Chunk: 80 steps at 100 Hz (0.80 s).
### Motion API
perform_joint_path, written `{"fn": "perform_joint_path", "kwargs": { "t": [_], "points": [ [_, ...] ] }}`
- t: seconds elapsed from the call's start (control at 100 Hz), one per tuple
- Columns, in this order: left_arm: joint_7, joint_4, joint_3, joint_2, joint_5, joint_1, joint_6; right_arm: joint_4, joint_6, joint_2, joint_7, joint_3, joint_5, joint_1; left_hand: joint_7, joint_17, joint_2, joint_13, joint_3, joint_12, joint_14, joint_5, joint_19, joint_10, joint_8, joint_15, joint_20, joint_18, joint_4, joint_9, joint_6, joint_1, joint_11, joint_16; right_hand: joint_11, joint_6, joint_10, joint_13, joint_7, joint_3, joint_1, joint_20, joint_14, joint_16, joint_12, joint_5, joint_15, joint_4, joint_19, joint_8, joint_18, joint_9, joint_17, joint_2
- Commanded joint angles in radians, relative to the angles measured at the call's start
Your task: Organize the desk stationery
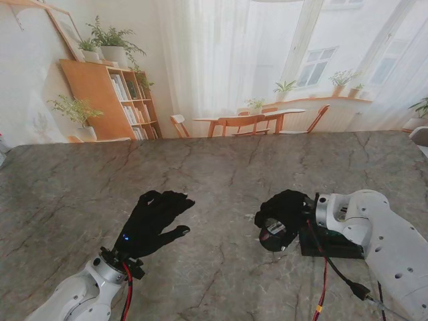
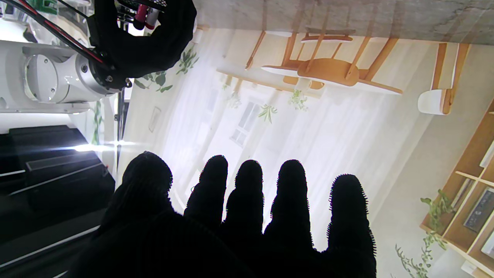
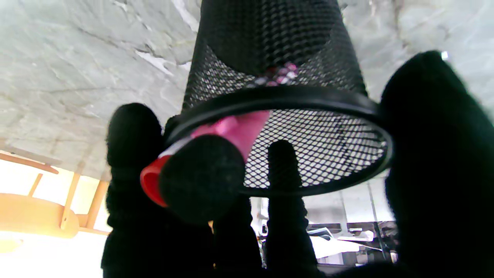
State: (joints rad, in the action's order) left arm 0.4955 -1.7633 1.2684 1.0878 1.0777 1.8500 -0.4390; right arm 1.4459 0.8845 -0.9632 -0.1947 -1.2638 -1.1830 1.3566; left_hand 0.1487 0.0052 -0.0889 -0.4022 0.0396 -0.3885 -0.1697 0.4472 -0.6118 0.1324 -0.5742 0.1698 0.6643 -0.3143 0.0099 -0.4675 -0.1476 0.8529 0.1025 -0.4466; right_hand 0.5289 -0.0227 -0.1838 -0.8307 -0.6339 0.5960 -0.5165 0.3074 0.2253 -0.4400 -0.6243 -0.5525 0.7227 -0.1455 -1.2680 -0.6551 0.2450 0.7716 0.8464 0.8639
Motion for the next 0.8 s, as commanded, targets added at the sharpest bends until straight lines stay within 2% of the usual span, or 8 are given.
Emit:
{"fn": "perform_joint_path", "kwargs": {
  "t": [0.0,0.56,0.79],
  "points": [
    [0.006,0.000,-0.004,0.003,0.000,0.005,-0.004,-0.028,0.017,0.018,-0.032,0.003,-0.032,0.033,0.006,-0.003,-0.067,-0.007,0.012,-0.004,0.020,0.005,0.000,-0.021,-0.009,0.007,0.023,-0.004,-0.072,-0.007,0.015,0.022,-0.003,-0.006,0.153,-0.015,0.119,-0.070,-0.144,0.295,-0.255,0.026,-0.207,-0.027,-0.031,-0.066,0.144,-0.030,-0.098,-0.009,-0.258,0.098,-0.021,-0.147],
    [0.016,-0.005,-0.006,0.003,0.004,0.010,-0.007,-0.007,0.041,0.021,0.007,-0.047,-0.091,0.069,0.005,-0.003,-0.067,-0.007,0.013,-0.004,0.020,0.005,0.000,-0.022,-0.009,0.007,0.022,-0.004,-0.072,-0.008,0.014,0.022,-0.003,-0.006,0.142,-0.006,0.103,-0.018,-0.107,0.293,-0.187,0.019,-0.189,-0.038,0.014,-0.054,0.131,0.014,-0.106,-0.030,-0.210,0.027,-0.092,-0.184],
    [0.017,-0.006,-0.005,0.003,0.004,0.011,-0.007,-0.004,0.052,0.023,0.019,-0.060,-0.108,0.077,0.005,-0.002,-0.067,-0.008,0.012,-0.004,0.020,0.005,0.000,-0.020,-0.009,0.008,0.022,-0.004,-0.072,-0.008,0.016,0.021,-0.003,-0.006,0.140,-0.009,0.098,-0.009,-0.097,0.289,-0.173,0.020,-0.187,-0.039,0.031,-0.056,0.128,0.019,-0.105,-0.048,-0.201,0.016,-0.105,-0.186]
  ]
}}
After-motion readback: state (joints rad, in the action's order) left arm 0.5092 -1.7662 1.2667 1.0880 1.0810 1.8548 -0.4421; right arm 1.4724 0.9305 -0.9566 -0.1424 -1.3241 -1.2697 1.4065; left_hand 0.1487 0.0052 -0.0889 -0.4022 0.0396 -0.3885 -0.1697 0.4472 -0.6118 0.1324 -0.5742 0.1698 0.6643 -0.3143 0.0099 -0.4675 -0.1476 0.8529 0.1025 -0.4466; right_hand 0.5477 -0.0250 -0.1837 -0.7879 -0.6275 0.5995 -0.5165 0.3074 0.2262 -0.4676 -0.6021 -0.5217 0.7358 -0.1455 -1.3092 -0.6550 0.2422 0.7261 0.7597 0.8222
